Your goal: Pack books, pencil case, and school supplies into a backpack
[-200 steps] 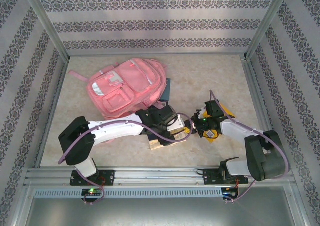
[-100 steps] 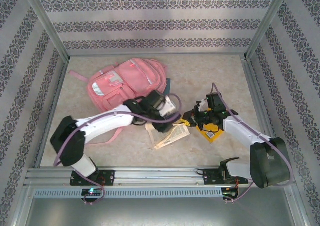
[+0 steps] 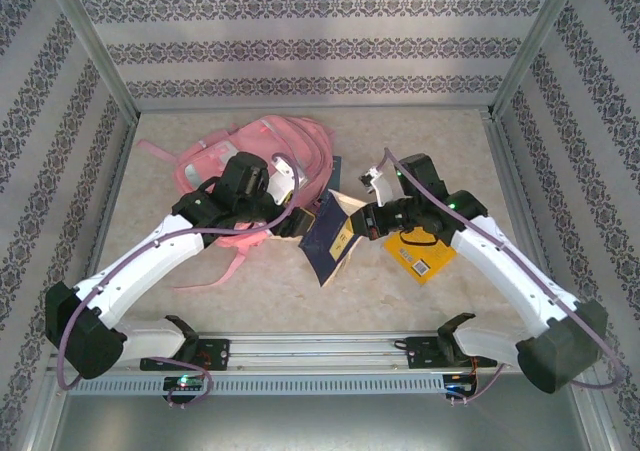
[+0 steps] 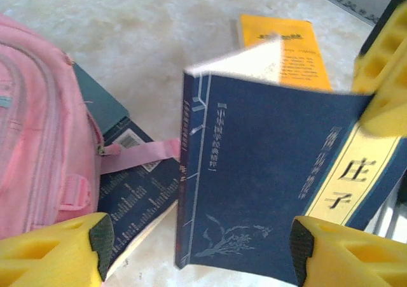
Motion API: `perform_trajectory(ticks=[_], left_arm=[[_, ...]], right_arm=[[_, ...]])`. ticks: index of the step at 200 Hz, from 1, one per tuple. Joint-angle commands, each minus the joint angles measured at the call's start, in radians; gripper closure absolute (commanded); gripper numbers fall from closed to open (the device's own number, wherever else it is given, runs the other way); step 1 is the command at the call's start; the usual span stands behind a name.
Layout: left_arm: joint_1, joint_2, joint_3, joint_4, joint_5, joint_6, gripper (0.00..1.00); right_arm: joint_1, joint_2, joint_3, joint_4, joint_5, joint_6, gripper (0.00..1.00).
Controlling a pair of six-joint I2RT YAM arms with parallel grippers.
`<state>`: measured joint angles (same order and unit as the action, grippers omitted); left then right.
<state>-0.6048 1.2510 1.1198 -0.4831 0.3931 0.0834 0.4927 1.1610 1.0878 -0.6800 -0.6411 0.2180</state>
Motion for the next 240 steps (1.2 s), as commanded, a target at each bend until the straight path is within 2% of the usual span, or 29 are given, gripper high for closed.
perform_trajectory(ticks=[1,33,64,96,126,172,195,211,228,240], left_arm=[[0.000,-0.061,-0.049,-0.004,0.067,0.068,0.26],[0.000,-0.112,-0.091,-0.005,0.130,0.134,0.24],[0.000,-0.189,-0.165,0.087,0.170,0.167,0.24],[0.000,-0.265,-0.222,0.143,0.179,0.166,0.23],[0.000,-0.266,-0.233,0.135,0.314,0.163,0.28],[0.000,-0.205,-0.228,0.192,0.429,0.131,0.54],[0.000,-0.171,-0.207,0.201,0.458,0.132,0.78],[0.000,-0.174,-0.208,0.230,0.455,0.130,1.00],[0.000,-0.195,-0.226,0.271,0.434,0.120,1.00],[0.000,-0.211,-0.240,0.298,0.422,0.105,1.00]], right_arm=[[0.012,-0.033,0.100,-0.038,-0.055,-0.273,1.00],[0.042,-0.057,0.175,-0.106,-0.087,-0.441,1.00],[0.096,-0.090,0.204,-0.164,-0.078,-0.591,1.00],[0.117,-0.122,0.201,-0.171,-0.061,-0.622,1.00],[0.137,-0.157,0.171,-0.145,-0.029,-0.637,1.00],[0.152,-0.157,0.158,-0.111,0.013,-0.633,1.00],[0.156,-0.158,0.149,-0.084,0.055,-0.622,1.00],[0.153,-0.160,0.137,-0.079,0.114,-0.618,1.00],[0.155,-0.181,0.106,-0.051,0.210,-0.602,1.00],[0.155,-0.208,0.063,-0.001,0.313,-0.573,0.81]])
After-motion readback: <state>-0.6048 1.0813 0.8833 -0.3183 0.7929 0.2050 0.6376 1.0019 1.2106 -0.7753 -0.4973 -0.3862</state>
